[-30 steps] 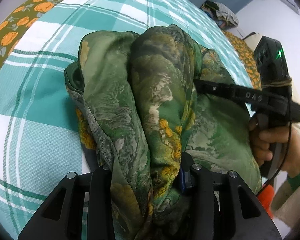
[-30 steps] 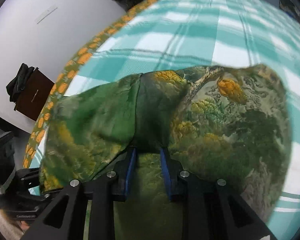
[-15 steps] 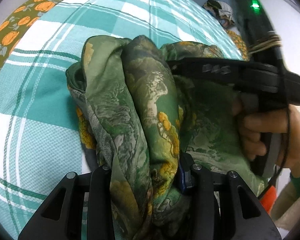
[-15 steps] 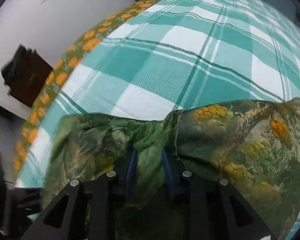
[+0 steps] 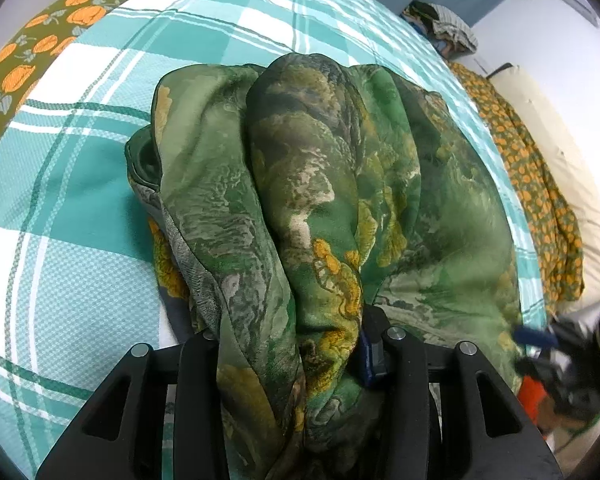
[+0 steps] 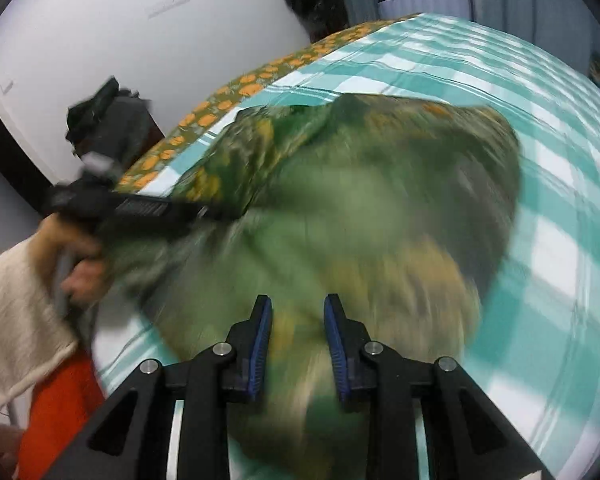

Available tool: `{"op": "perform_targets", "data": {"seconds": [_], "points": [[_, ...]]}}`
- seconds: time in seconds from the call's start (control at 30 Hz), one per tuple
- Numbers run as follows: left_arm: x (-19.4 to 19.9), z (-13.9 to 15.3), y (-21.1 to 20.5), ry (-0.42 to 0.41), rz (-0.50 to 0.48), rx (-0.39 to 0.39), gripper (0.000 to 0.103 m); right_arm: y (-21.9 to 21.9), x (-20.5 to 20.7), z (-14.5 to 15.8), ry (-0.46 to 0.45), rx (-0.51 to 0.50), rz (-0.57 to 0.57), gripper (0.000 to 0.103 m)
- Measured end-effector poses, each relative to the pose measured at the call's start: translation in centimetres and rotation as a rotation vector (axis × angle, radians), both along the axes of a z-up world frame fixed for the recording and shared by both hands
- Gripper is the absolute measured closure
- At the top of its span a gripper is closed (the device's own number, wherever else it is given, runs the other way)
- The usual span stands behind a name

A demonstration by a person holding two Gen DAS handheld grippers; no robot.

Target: Fold large clothes

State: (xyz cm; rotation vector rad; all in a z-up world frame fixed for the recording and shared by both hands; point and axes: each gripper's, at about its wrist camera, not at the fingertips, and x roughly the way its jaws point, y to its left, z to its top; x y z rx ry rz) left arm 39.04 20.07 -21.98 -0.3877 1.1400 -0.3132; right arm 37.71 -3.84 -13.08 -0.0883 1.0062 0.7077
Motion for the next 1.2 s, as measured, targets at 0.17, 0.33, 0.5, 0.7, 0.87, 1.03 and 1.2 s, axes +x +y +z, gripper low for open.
{"op": "perform_targets", "data": {"seconds": [0.17,0.33,0.5,0.7,0.87,1.03,1.2], "points": [[0.2,-0.3,-0.3,0.001,0.004,-0.011,0.059,-1.3,-3.2,-1.3,0.01,-0.066,-0.054,0.075],[-0.1,-0.5,-0.2,0.003,0.023,0.009,0.059,0.2,-1.0,-5.5,0.044,-0.082,-0.074,0.078],[-0.6,0.8,-0.9,0.004,0.041,0.016,0.054,0.1,-1.9,-4.1,0.021,-0.086,-0.087,0.077],[-3.9,5.7,0.7,-0.052,0.075,-0.04,0.03,-0.7,-4.2,1.2,-0.073,-0.095,-0.109,0.071],[-6.4,5.6,5.4,-0.066,0.173,-0.081,0.022,0.9,-3.0,4.7,-0.126,-0.03,-0.082,0.071],[-7.4,1.7,9.9,0.007,0.306,-0.25,0.022,6.3,-0.1,4.6,-0.128,0.036,0.018,0.071],[-6.4,-1.2,10.6,0.023,0.327,-0.485,0.017,12.2,2.4,-0.7,0.0,-0.058,0.051,0.071]]}}
